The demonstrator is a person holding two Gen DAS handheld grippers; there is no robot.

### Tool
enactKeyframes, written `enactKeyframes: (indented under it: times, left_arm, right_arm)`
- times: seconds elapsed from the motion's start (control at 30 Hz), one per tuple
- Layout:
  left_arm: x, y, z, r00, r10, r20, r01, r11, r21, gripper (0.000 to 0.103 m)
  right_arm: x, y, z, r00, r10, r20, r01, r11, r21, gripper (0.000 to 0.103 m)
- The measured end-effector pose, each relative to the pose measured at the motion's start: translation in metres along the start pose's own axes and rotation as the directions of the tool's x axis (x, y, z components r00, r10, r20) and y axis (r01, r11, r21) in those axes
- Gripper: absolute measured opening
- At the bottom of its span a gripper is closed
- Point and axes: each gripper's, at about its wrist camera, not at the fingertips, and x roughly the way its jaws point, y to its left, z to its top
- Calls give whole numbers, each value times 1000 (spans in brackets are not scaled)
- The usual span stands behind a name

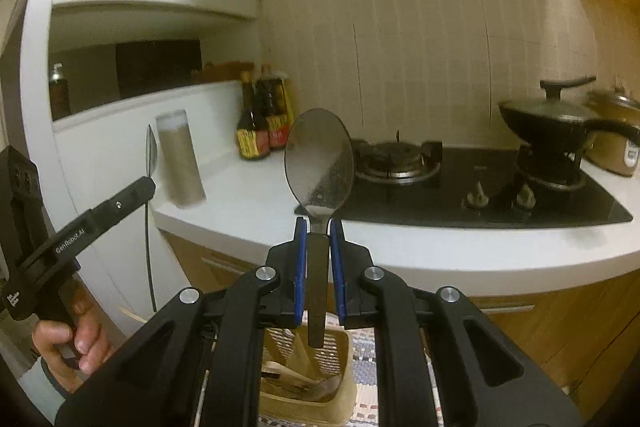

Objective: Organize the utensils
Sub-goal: 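Lift both spoons and carry them over the beige caddy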

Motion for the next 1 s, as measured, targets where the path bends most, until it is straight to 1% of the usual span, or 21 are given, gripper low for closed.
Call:
enactKeyframes:
  times: [0.07,0.23,0.43,0.67,0.87,1.0]
  left_arm:
    - [5,3,-4,1000,7,-6,-7,1000,6,10]
    - [15,4,-18,999,35,-24,-34,999,39,10]
    - [17,9,-28,998,54,-33,-52,997,49,10]
    - [13,14,-33,998,44,-38,-42,998,50,11]
    - [8,15,-36,999,31,-39,-29,998,64,11]
    - [5,17,-36,998,24,-49,-22,998,58,11]
  right_arm:
    - [6,1,-9,1000,-2,-9,2,1000,-7,10]
    - [14,0,-18,1000,-7,-15,7,1000,-18,10]
    - [23,-2,-29,999,-10,-31,10,1000,-18,10]
    - [25,-1,-38,999,0,-32,-1,1000,-24,10]
    - [25,-3,-40,999,12,-43,-12,1000,-7,10]
    - [23,-4,-40,998,21,-56,-21,1000,5,10]
